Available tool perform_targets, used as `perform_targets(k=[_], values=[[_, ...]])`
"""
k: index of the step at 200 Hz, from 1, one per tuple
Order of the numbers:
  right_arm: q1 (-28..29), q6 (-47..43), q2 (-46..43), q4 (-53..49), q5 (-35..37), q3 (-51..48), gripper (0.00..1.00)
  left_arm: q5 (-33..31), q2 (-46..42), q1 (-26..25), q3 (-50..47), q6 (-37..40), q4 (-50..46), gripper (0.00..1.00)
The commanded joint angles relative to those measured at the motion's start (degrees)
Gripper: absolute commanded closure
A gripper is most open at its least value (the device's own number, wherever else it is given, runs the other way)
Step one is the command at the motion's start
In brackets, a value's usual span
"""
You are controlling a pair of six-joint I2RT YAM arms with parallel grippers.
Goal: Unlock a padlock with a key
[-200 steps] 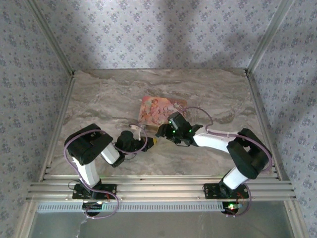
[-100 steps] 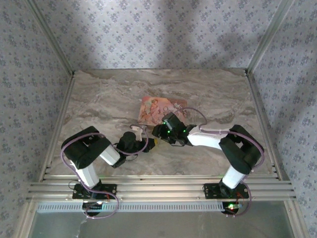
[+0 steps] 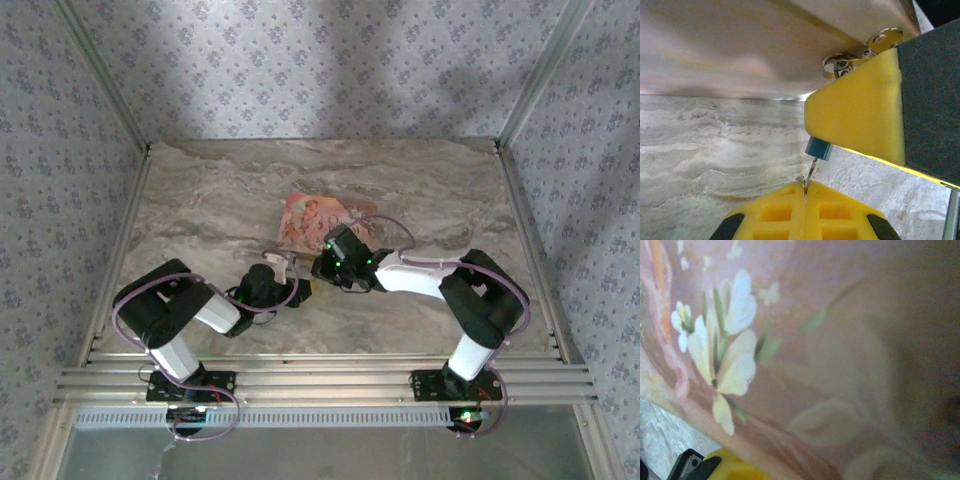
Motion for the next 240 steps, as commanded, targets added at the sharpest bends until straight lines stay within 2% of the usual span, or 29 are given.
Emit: perform_targets(k=[1, 21, 42, 86, 110, 135, 172, 200, 222, 240], values=[[-0.22, -0.06, 0.48, -1.6, -0.02, 0.59, 0.92, 0.22, -5.8, -0.5, 1.66, 4.6, -7.36, 0.9], [-0.82, 0.87, -0.73, 0.61, -0.43, -0.59, 0.97, -1.71, -12.12, -0.5, 2.82, 7.85, -16.16, 0.71], [-2.04, 1.89, -2.49, 2.08, -1.17, -1.83, 1.0, -5.28, -20.09, -0.32, 2.56, 10.18, -24.7, 0.58], [-3.47, 2.4, -4.37, 0.6, -2.98, -1.0, 1.0, -8.35, -34.67, 1.18, -0.78, 7.67, -33.56, 0.46], [-3.56, 3.08, -4.77, 0.68, -3.81, -0.96, 1.0, -7.44, -37.64, 1.34, -1.34, 5.63, -35.28, 0.44], [-3.62, 3.27, -4.69, 0.93, -4.61, -1.08, 1.0, -4.87, -36.8, 1.42, -1.59, 3.45, -33.9, 0.44], [-3.87, 4.6, -4.68, 1.69, -6.4, -1.12, 1.0, -0.58, -31.82, 1.52, -2.76, 0.13, -25.51, 0.48], [-4.16, 7.84, -4.38, 3.94, -8.78, -1.46, 1.0, 2.41, -26.72, 2.06, -3.16, -7.12, -16.24, 0.51], [-4.24, 5.87, -3.8, 1.0, -8.63, 0.83, 1.0, 1.37, -27.77, 1.93, -2.11, -4.94, -19.64, 0.52], [-4.11, 6.32, -3.82, 3.37, -8.24, -0.58, 1.0, -0.77, -30.42, 1.97, -2.13, -2.95, -23.89, 0.5]])
